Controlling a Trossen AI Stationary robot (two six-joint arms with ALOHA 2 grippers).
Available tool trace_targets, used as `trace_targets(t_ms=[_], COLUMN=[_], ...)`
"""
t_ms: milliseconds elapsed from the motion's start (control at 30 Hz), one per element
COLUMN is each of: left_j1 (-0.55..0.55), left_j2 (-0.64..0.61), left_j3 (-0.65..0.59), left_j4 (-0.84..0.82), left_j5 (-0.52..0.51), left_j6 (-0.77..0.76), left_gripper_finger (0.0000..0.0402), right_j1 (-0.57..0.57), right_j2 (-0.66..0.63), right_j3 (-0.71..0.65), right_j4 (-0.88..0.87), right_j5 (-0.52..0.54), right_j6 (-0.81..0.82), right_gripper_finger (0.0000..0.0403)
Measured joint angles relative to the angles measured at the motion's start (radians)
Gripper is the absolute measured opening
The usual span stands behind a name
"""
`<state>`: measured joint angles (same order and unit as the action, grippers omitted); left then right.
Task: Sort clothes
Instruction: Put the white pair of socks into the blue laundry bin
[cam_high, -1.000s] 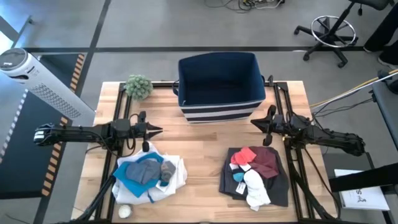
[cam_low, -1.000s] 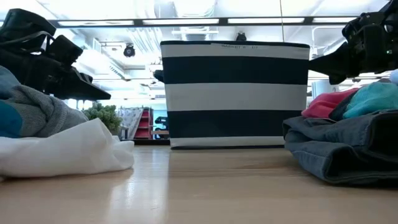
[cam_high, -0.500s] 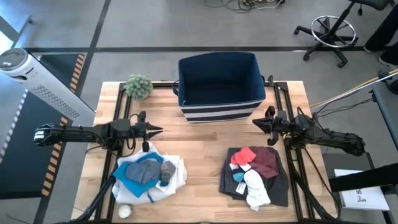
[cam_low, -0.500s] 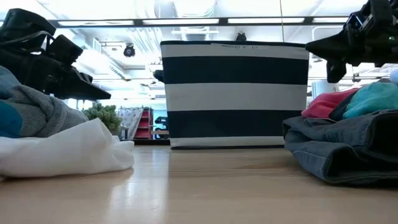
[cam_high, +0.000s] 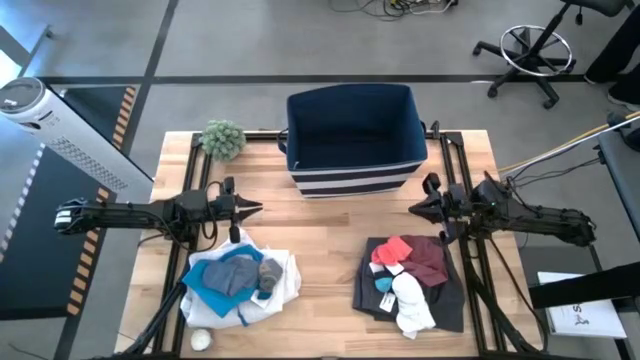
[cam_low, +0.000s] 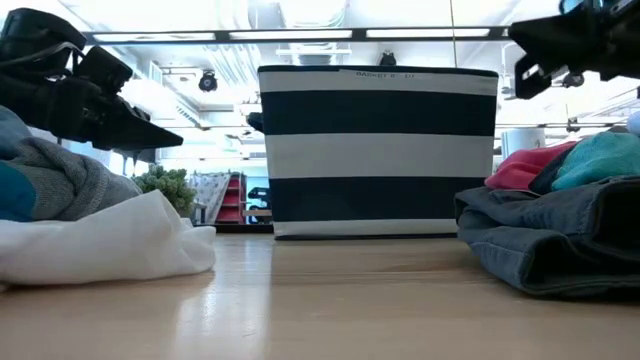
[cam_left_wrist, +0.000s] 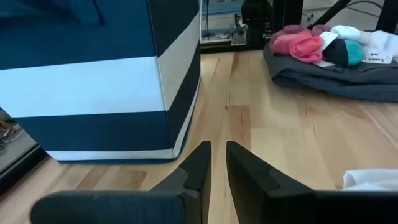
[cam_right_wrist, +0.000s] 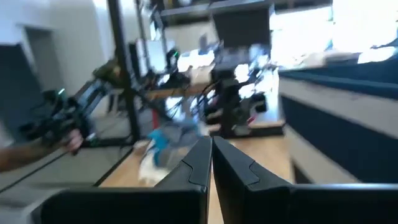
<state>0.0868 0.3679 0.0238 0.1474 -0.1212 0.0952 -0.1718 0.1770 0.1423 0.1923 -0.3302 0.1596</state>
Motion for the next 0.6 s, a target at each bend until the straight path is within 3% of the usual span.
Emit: trace_targets(t_ms=[367,600], left_j1=[0.000,0.000], left_j2=[0.000,0.000], left_j3=[0.000,0.000], left_j4=[-0.008,-0.013], left_j5=[0.000,0.000], left_j6=[0.000,0.000], left_gripper_finger=[0.0037,0.0037], right_j1=[0.164,0.380], right_j2=[0.390,0.610], right_j3=[0.336,0.501], right_j4=[-0.292,-0.512], right_j5=[-0.071,0.034], right_j6=[-0.016,0.035], right_gripper_finger=[0.0074,0.0097])
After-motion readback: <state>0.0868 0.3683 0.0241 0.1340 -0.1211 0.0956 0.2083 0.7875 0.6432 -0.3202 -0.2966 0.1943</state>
